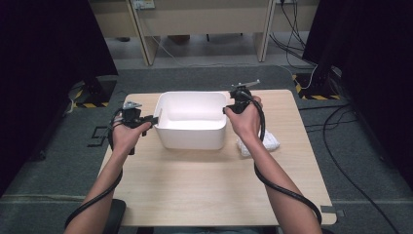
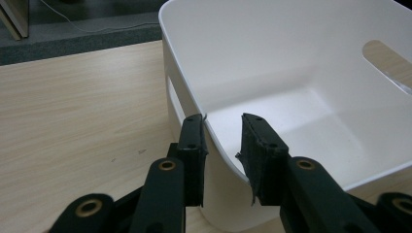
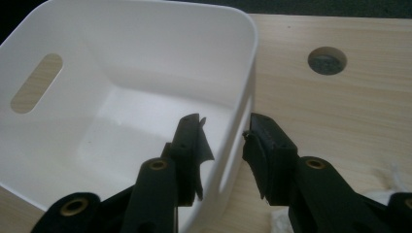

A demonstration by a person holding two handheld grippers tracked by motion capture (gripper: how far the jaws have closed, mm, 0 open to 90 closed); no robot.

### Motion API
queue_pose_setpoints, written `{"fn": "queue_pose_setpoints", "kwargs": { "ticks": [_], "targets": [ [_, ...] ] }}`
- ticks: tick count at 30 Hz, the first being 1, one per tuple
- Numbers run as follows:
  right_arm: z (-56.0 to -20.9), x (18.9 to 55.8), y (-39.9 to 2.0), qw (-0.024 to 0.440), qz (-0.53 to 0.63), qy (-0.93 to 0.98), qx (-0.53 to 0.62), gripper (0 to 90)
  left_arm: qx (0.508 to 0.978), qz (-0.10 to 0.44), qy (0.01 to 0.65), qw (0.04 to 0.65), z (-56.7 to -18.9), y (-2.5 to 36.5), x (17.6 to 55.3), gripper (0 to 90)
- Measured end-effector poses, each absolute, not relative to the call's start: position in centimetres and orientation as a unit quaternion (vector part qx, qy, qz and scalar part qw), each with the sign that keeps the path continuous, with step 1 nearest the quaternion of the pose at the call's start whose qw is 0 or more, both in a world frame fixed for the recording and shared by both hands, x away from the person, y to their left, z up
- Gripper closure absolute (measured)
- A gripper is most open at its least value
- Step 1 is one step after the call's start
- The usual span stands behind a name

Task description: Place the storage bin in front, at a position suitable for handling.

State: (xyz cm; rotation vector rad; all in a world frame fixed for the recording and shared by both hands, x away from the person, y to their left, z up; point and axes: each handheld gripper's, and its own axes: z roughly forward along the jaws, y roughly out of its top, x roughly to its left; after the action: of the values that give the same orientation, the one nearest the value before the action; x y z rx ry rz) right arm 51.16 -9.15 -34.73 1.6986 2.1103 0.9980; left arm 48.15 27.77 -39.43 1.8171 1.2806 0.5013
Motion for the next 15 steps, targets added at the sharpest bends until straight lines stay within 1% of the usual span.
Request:
{"fn": "queue_pose_setpoints", "kwargs": {
  "ticks": [2, 3, 4, 7, 8, 9, 12, 13, 14, 15],
  "targets": [
    [-34.7, 50.9, -10.7, 0.125, 0.341, 0.716, 0.596, 63.3, 0.724, 0.201, 0.509, 0.419, -39.4, 27.7, 48.1, 69.9],
    [-34.7, 50.9, -10.7, 0.125, 0.341, 0.716, 0.596, 63.3, 0.724, 0.201, 0.509, 0.419, -39.4, 27.7, 48.1, 69.8],
    [-35.0, 50.7, -12.7, 0.133, 0.334, 0.707, 0.609, 62.3, 0.725, 0.202, 0.510, 0.417, -39.4, 27.7, 48.0, 69.7],
    [-35.9, 50.4, -14.9, 0.132, 0.318, 0.696, 0.630, 60.9, 0.723, 0.204, 0.509, 0.420, -39.5, 27.7, 47.8, 68.9],
    [-35.9, 50.4, -14.9, 0.132, 0.318, 0.696, 0.630, 60.9, 0.723, 0.204, 0.509, 0.420, -39.5, 27.7, 47.8, 68.7],
    [-36.8, 50.1, -16.3, 0.128, 0.306, 0.690, 0.644, 60.4, 0.720, 0.204, 0.510, 0.423, -39.5, 27.7, 47.7, 68.5],
    [-38.4, 50.0, -17.9, 0.127, 0.290, 0.684, 0.657, 59.6, 0.721, 0.205, 0.510, 0.422, -39.6, 27.6, 47.6, 68.3],
    [-38.4, 50.0, -17.9, 0.127, 0.290, 0.684, 0.657, 59.6, 0.720, 0.207, 0.510, 0.423, -39.6, 27.5, 47.5, 68.3],
    [-39.7, 50.0, -19.0, 0.122, 0.277, 0.681, 0.667, 58.0, 0.721, 0.207, 0.509, 0.422, -39.6, 27.4, 47.4, 67.8],
    [-40.1, 50.0, -19.3, 0.119, 0.273, 0.679, 0.671, 57.2, 0.723, 0.206, 0.508, 0.421, -39.5, 27.3, 47.2, 67.5]
  ]
}}
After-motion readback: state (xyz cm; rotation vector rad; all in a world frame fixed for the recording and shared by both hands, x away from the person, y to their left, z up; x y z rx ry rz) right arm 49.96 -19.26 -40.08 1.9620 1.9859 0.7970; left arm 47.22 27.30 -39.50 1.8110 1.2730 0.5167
